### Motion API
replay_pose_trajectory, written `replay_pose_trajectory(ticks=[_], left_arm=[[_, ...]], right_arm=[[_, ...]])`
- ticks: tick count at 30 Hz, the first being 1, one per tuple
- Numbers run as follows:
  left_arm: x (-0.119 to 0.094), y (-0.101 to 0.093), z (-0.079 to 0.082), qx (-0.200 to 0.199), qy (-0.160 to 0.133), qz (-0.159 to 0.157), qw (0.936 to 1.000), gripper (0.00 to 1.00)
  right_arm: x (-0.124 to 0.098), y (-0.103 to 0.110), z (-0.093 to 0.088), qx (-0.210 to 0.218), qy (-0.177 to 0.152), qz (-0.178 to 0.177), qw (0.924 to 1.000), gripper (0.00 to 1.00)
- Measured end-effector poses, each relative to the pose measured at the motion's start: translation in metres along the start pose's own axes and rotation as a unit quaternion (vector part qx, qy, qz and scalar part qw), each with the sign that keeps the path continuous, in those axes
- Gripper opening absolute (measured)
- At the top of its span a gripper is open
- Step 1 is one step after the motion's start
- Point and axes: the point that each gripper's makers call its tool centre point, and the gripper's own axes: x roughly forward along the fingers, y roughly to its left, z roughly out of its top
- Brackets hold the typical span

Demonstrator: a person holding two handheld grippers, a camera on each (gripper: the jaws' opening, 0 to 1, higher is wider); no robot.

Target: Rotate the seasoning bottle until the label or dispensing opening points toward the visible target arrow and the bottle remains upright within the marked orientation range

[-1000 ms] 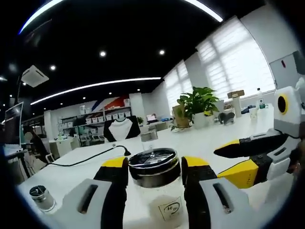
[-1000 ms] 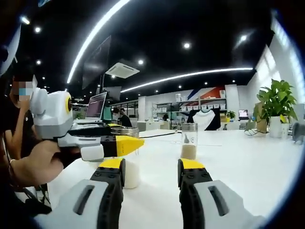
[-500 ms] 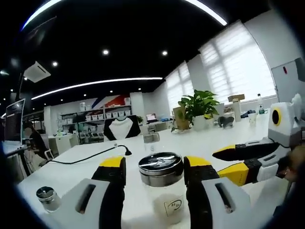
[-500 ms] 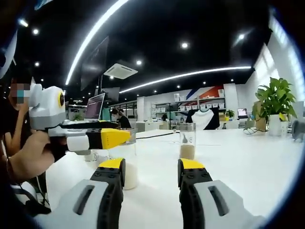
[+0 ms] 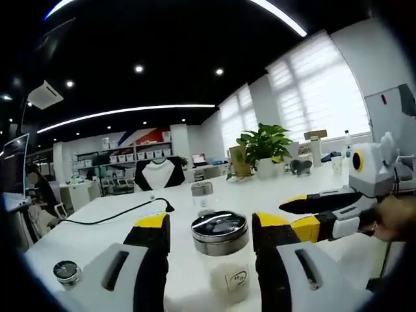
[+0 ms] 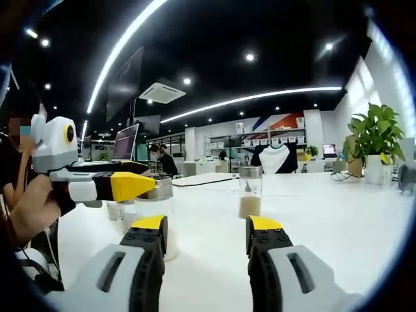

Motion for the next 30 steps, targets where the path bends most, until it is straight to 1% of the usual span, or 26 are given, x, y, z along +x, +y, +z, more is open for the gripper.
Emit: replay_pose_trajectory(ticks=[3,5,7,8,11,12,13,17,19,21,24,26,30], left_arm=[[-0.003,0.001,0.004,0.000,0.001,-0.007,1.0000,0.64],[-0.004,0.000,0.006,-0.021,0.001,-0.017,0.9996,0.71],[-0.005,-0.001,0.008,-0.038,0.000,-0.026,0.9989,0.76],[-0.005,0.000,0.008,-0.039,0.000,-0.027,0.9989,0.79],[-0.005,0.000,0.008,-0.042,0.001,-0.029,0.9987,0.83],[-0.006,-0.002,0.008,-0.031,0.009,-0.040,0.9987,0.84],[-0.006,-0.002,0.008,-0.025,0.011,-0.043,0.9987,0.84],[-0.008,-0.003,0.008,-0.020,0.014,-0.050,0.9985,0.84],[-0.009,-0.002,0.008,-0.022,0.015,-0.049,0.9984,0.84],[-0.010,-0.001,0.007,-0.024,0.017,-0.046,0.9985,0.82],[-0.012,0.002,0.005,-0.033,0.018,-0.045,0.9983,0.82],[-0.012,0.003,0.005,-0.037,0.019,-0.044,0.9982,0.82],[-0.013,0.005,0.003,-0.038,0.022,-0.044,0.9981,0.82]], right_arm=[[0.004,-0.008,0.005,0.010,0.000,0.002,0.9999,0.51],[0.007,-0.013,0.009,0.016,-0.005,0.004,0.9999,0.52],[0.011,-0.018,0.014,0.018,-0.007,0.006,0.9998,0.52],[0.013,-0.020,0.015,0.017,-0.006,0.006,0.9998,0.52],[0.019,-0.027,0.019,0.015,-0.005,0.007,0.9998,0.52],[0.024,-0.031,0.023,0.017,-0.008,0.009,0.9998,0.52],[0.028,-0.033,0.026,0.014,-0.009,0.010,0.9998,0.52],[0.039,-0.041,0.033,0.008,-0.010,0.013,0.9998,0.52],[0.047,-0.047,0.038,0.007,-0.013,0.011,0.9998,0.52],[0.052,-0.052,0.038,0.003,-0.008,0.010,0.9999,0.52],[0.059,-0.063,0.042,0.019,-0.012,0.003,0.9997,0.52],[0.064,-0.066,0.043,0.021,-0.011,0.000,0.9997,0.52],[0.080,-0.072,0.049,0.011,-0.012,-0.001,0.9999,0.52]])
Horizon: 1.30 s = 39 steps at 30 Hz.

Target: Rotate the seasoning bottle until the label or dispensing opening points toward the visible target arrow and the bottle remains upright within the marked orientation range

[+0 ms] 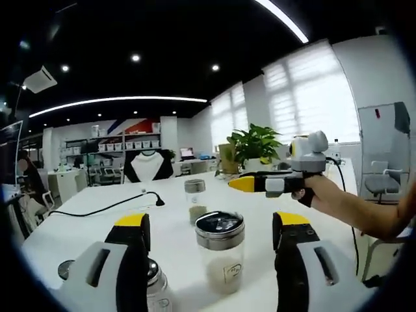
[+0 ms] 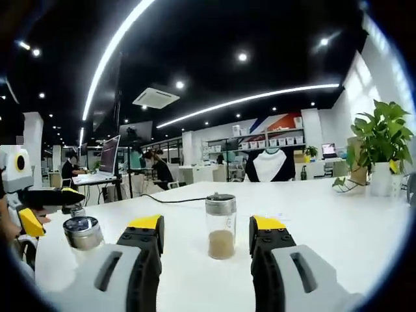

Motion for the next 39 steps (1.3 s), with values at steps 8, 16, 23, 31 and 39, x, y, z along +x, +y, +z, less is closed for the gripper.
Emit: replay_pose_trajectory(ticks=[8,16,23,31,39], left_arm=[[-0.001,0.000,-0.004,-0.015,0.006,-0.006,0.9999,0.81],[-0.001,0.005,-0.009,-0.017,0.015,0.001,0.9997,0.80],[0.000,0.007,-0.010,-0.014,0.019,-0.002,0.9997,0.80],[0.002,0.007,-0.008,-0.013,0.018,-0.001,0.9997,0.79],[0.005,0.001,-0.008,-0.004,0.022,-0.017,0.9996,0.78]], right_arm=[[0.034,-0.004,-0.002,-0.004,0.009,0.002,1.0000,0.52],[0.066,-0.015,-0.014,-0.049,0.021,-0.029,0.9982,0.51],[0.085,-0.020,-0.019,-0.043,0.034,-0.024,0.9982,0.51],[0.096,-0.027,-0.024,-0.020,0.035,-0.025,0.9989,0.51],[0.104,-0.031,-0.030,-0.022,0.052,-0.017,0.9983,0.51]])
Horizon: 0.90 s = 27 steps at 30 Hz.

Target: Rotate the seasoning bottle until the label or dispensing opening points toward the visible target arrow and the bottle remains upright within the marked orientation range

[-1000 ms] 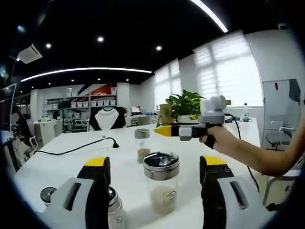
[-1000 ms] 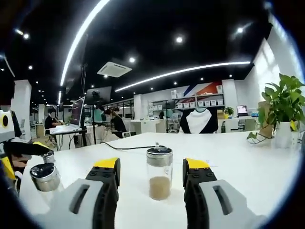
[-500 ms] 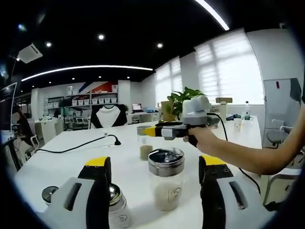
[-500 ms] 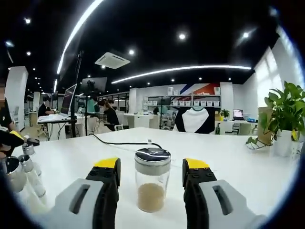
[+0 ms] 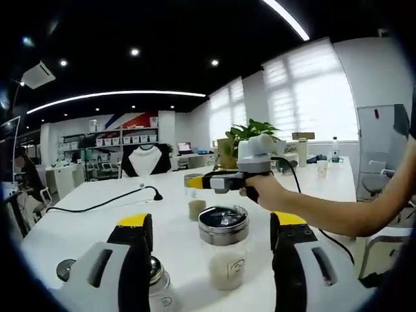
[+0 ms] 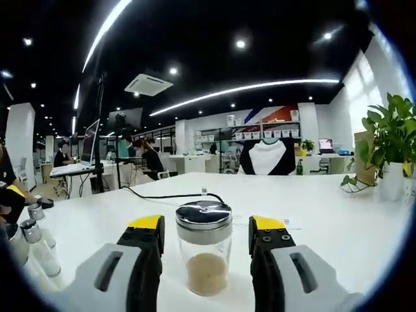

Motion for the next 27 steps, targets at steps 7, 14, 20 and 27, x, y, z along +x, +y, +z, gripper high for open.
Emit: replay_pose_trajectory(ticks=[7,14,20,27], left_arm=[[0.002,0.001,0.001,-0.018,-0.012,0.001,0.9998,0.77],[0.004,-0.002,-0.001,-0.008,-0.008,-0.005,0.9999,0.76],[0.007,-0.006,0.000,-0.014,-0.010,-0.014,0.9998,0.76],[0.002,-0.005,0.002,-0.008,-0.009,-0.012,0.9999,0.76]], right_arm=[[0.005,0.004,-0.002,-0.007,0.003,0.009,0.9999,0.50],[0.011,0.009,-0.002,-0.013,0.002,0.024,0.9996,0.43],[0.011,0.006,0.002,-0.012,-0.001,0.019,0.9997,0.43],[0.012,0.009,-0.003,-0.014,0.003,0.025,0.9996,0.40]])
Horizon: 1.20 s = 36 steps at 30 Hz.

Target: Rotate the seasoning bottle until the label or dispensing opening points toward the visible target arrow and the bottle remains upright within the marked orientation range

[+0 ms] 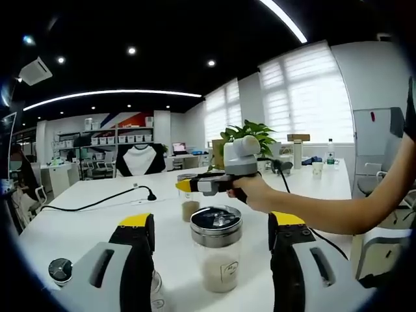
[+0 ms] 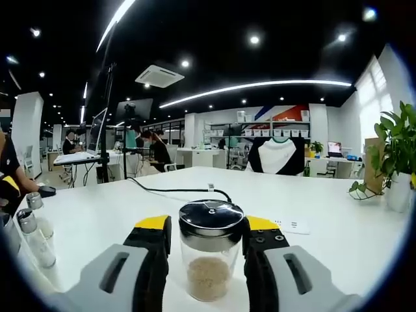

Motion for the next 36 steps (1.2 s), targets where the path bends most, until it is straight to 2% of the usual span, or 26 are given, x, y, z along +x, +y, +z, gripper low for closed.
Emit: replay_pose_trajectory(ticks=[10,16,22,24,27,36], left_arm=[[-0.001,0.003,0.004,0.010,0.000,0.006,0.9999,0.75],[-0.002,0.006,0.002,0.013,0.012,0.002,0.9998,0.75],[-0.006,0.012,0.006,0.004,-0.002,0.014,0.9999,0.74],[-0.007,0.012,0.004,0.005,0.000,0.016,0.9999,0.74],[-0.010,0.013,-0.001,0.007,0.010,0.020,0.9997,0.74],[-0.013,0.020,-0.001,0.011,0.013,0.029,0.9994,0.73]], right_arm=[[0.007,-0.003,0.001,0.004,0.000,-0.004,1.0000,0.38],[0.006,-0.004,0.002,0.002,-0.007,0.001,1.0000,0.38],[0.004,-0.001,0.002,-0.011,-0.016,0.005,0.9998,0.37],[0.003,-0.001,0.002,-0.012,-0.023,0.007,0.9996,0.37],[0.000,-0.003,0.001,0.009,-0.020,-0.005,0.9998,0.37],[-0.004,0.000,0.001,-0.001,-0.028,-0.002,0.9996,0.37]])
